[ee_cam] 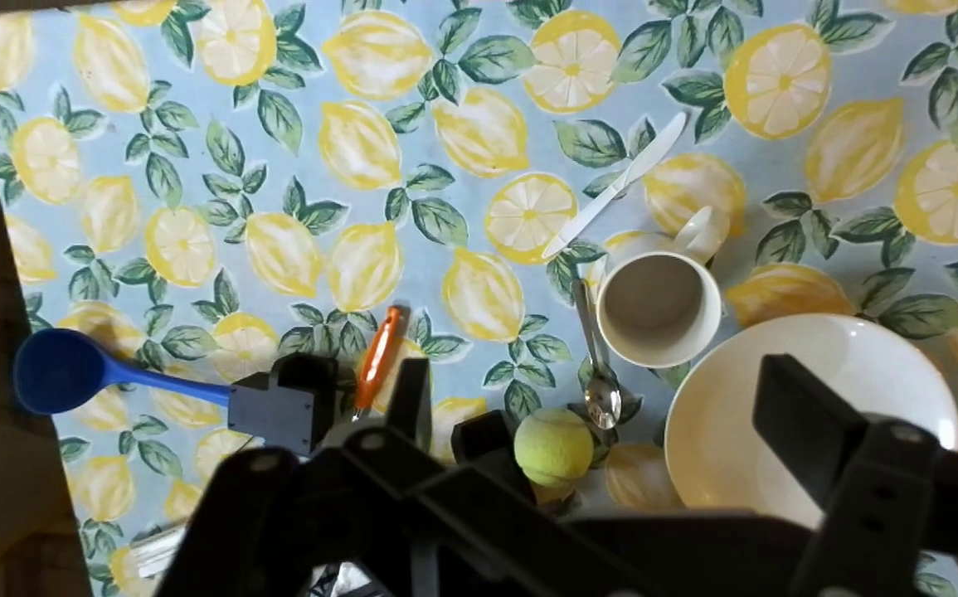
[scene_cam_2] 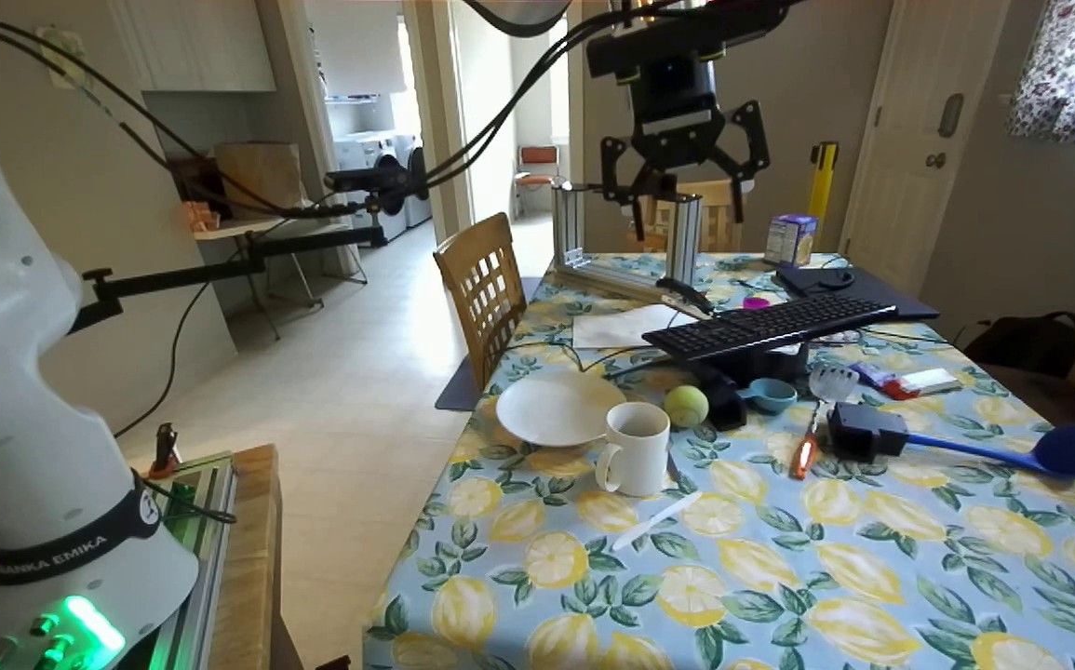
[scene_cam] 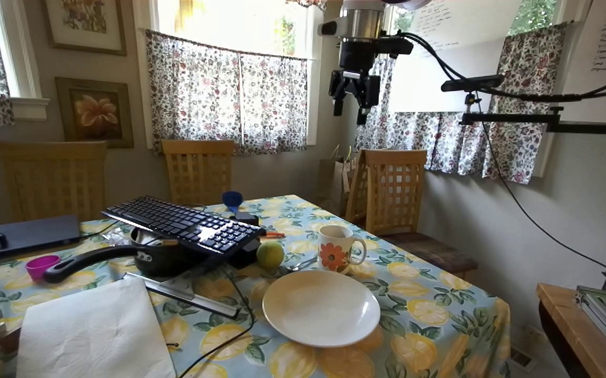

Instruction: Put the silver spoon in the mug.

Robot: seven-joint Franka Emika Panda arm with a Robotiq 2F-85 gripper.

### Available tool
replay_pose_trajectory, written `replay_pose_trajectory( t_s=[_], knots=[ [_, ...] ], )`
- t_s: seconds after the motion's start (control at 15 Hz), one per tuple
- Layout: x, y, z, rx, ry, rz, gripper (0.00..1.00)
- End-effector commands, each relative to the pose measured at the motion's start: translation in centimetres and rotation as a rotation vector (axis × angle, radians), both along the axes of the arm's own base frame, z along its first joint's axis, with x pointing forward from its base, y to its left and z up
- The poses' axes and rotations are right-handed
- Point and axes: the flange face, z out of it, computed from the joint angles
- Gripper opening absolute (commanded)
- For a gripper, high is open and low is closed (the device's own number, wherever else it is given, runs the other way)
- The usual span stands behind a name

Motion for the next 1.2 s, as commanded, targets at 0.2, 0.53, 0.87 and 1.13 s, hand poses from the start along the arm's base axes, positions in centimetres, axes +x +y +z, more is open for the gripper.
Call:
replay_pose_trajectory(
  t_s=[0.2,0.53,0.87,1.13],
  knots=[
    [3.7,0.4,-6.1,0.144,0.052,0.062,1.00],
    [7.0,2.3,-12.4,0.285,0.111,0.059,1.00],
    [9.0,3.4,-18.9,0.340,0.219,-0.018,1.00],
    [8.4,3.8,-20.2,0.315,0.234,0.015,1.00]
  ],
)
